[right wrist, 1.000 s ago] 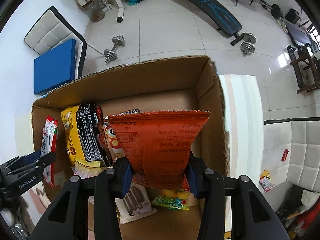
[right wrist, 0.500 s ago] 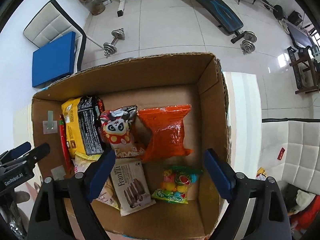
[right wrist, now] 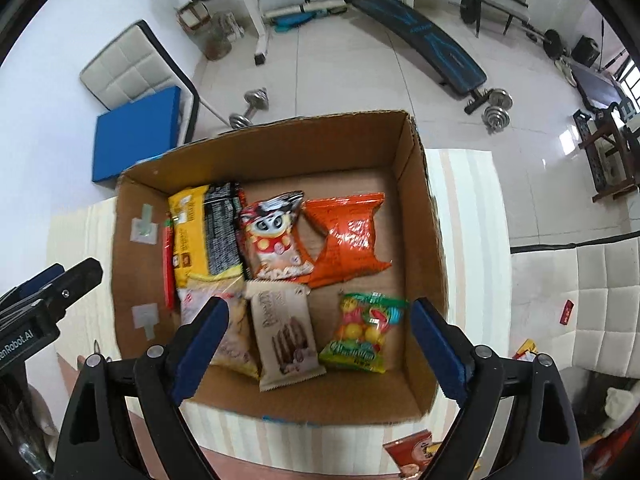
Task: Organize snacks
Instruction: 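Grasp the brown cookie pack with the left tool while the right tool grasps the yellow panda bag, then carry the brown pack and panda bag into the box and open both tools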
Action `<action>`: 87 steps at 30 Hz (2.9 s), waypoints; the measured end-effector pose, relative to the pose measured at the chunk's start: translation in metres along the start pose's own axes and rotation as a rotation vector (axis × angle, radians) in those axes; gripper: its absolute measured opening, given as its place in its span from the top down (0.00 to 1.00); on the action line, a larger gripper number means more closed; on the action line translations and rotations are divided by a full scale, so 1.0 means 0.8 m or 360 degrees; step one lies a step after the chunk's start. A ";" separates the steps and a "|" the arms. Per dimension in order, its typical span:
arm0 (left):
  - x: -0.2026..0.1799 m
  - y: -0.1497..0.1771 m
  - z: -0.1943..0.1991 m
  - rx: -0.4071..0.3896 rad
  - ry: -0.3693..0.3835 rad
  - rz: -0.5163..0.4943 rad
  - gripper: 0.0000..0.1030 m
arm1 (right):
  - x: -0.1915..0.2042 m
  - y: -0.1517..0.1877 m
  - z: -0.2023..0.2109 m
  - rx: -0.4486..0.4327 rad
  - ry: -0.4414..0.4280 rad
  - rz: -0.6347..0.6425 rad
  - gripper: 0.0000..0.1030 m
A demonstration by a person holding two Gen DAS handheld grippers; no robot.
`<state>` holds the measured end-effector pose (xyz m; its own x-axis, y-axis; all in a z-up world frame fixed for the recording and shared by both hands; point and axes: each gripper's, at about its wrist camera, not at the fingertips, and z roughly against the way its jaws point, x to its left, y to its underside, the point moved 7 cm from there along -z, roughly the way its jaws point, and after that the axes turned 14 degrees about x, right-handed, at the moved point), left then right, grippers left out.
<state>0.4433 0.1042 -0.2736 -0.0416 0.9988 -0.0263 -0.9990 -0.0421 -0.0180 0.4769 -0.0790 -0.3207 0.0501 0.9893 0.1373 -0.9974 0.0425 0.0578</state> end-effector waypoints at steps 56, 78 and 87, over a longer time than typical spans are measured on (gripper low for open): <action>-0.307 0.277 -0.264 0.0842 0.0120 -0.0128 0.14 | -0.356 0.343 -0.167 0.0402 -0.0542 -0.0694 0.22; -0.318 0.291 -0.282 0.0725 -0.0152 -0.0339 0.14 | -0.330 0.322 -0.175 0.0429 -0.0363 -0.0406 0.22; -0.331 0.303 -0.267 0.0645 -0.0167 -0.0456 0.45 | -0.329 0.323 -0.173 0.0434 -0.0324 -0.0389 0.22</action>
<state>0.2163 -0.1762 -0.4842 0.2541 0.9669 0.0237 -0.8969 0.2264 0.3799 0.1985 -0.3090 -0.4789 0.3202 0.9056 0.2781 -0.9062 0.2072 0.3687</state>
